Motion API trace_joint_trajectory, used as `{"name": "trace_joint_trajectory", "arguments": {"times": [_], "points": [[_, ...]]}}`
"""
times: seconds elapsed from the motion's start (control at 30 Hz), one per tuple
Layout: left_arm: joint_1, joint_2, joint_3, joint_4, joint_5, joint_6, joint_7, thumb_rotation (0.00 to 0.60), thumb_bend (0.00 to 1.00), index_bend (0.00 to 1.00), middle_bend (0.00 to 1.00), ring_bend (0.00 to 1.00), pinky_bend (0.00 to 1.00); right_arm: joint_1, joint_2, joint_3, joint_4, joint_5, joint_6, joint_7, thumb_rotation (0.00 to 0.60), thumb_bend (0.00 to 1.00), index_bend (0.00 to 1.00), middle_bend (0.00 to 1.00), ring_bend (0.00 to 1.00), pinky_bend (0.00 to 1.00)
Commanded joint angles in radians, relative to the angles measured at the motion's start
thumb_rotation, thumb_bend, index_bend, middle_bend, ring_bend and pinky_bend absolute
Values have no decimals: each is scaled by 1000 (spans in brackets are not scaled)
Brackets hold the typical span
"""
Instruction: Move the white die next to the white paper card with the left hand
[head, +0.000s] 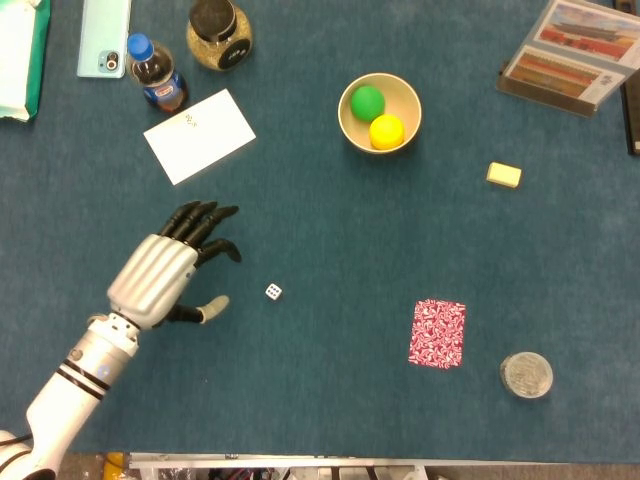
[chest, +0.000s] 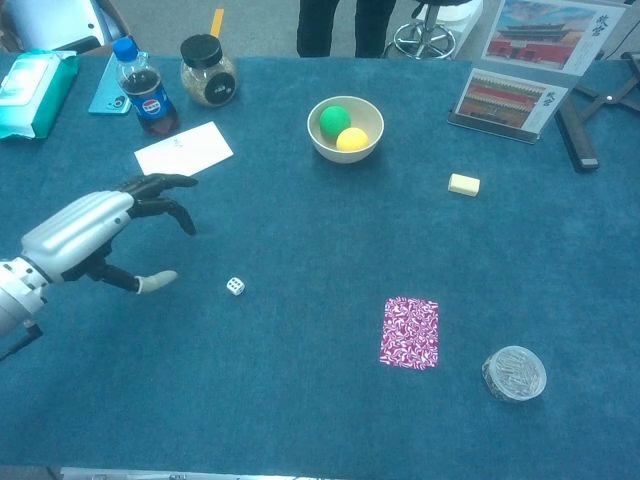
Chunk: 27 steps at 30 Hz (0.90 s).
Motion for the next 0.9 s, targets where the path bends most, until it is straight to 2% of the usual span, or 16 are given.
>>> {"name": "trace_joint_trajectory", "arguments": {"times": [0.03,0.23,0.63,0.77,0.9], "points": [[-10,-10,9,-3,8,-13,-4,597,247,362,67,0,20,0,-1,-1,1,0,1,1,600,0,510,412,261,370],[-35,-40,17,9,22,-41,-13,596,246,365,63,0,20,-4,-1,-2,9,2,6,11,600,0,510,412,261,370],[-68,-112,1,51,-17,-84,2,594,247,373,63,0,20,-10,0,-3,16,3,15,25,600,0,510,412,261,369],[-84,-127,9,98,14,-83,-2,596,246,375,62,0,20,-11,0,-4,20,5,14,30,600,0,510,412,261,370],[-123,-139,31,178,95,-67,-77,600,246,375,59,0,20,-10,-2,-4,24,8,12,32,600,0,510,412,261,370]]}}
